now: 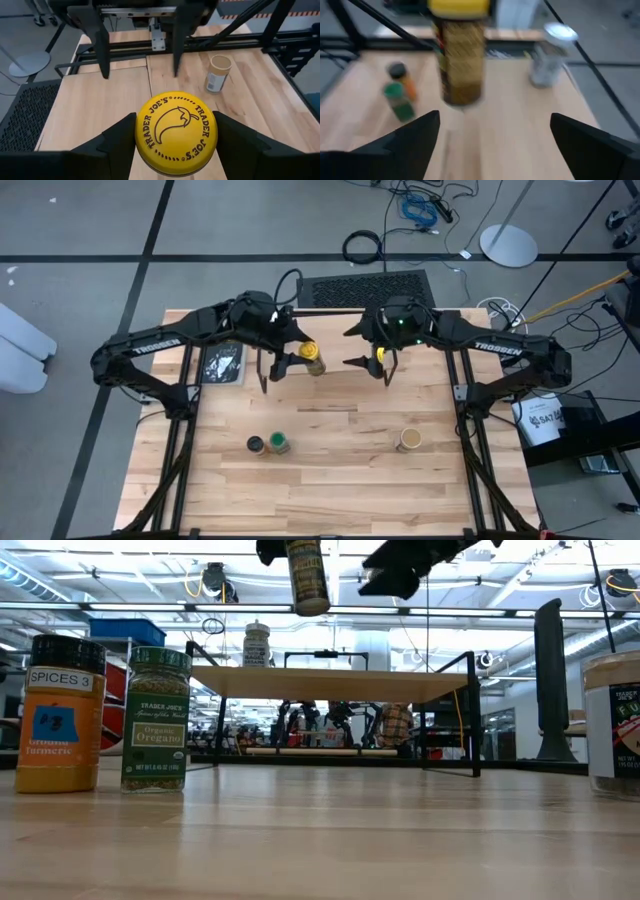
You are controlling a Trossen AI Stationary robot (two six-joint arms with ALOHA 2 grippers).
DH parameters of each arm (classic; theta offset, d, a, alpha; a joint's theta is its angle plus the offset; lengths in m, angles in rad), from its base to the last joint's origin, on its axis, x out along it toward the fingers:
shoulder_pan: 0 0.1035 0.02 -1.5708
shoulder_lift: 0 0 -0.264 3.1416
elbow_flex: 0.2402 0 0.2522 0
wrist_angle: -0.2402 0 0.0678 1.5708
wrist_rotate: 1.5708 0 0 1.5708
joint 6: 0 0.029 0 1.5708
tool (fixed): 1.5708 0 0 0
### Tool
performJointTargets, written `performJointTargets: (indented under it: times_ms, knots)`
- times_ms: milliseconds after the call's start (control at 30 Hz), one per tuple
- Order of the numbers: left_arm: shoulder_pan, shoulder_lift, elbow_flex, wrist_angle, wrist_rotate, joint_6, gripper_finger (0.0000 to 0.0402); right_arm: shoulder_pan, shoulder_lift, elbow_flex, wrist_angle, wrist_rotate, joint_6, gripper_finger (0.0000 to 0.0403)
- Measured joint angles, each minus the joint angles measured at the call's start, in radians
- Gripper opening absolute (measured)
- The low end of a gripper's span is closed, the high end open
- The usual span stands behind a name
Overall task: Shelf spices
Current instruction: Remove the yellow seasoning bottle from the shelf
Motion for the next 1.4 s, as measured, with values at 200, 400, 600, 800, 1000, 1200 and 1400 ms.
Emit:
performJointTargets:
  times_ms: [200, 400, 600, 800, 1000, 1200, 1400]
  knots:
    - [-0.033, 0.0, 0.0, 0.001, -0.052, -0.001, 0.0235, 0.014, 0.048, -0.016, 0.089, -0.003, 0.023, 0.0386]
    - [-0.044, 0.0, 0.0, 0.013, -0.057, -0.007, 0.0235, 0.026, 0.122, -0.016, 0.158, -0.011, 0.029, 0.0387]
    - [-0.045, 0.0, 0.0, 0.026, -0.059, -0.01, 0.0235, 0.043, 0.153, -0.016, 0.205, -0.038, 0.036, 0.0387]
    - [-0.045, 0.0, 0.0, 0.025, -0.059, -0.012, 0.0235, 0.047, 0.153, -0.016, 0.229, -0.065, 0.05, 0.0387]
    - [-0.045, 0.0, 0.0, 0.028, -0.059, -0.02, 0.0235, 0.055, 0.153, -0.016, 0.254, -0.086, 0.06, 0.0387]
    - [-0.045, 0.0, 0.0, 0.041, -0.059, -0.027, 0.0235, 0.062, 0.156, -0.016, 0.268, -0.085, 0.061, 0.0387]
    - [-0.047, 0.004, 0.0, 0.061, -0.059, -0.028, 0.0235, 0.083, 0.188, -0.016, 0.366, -0.078, 0.082, 0.0387]
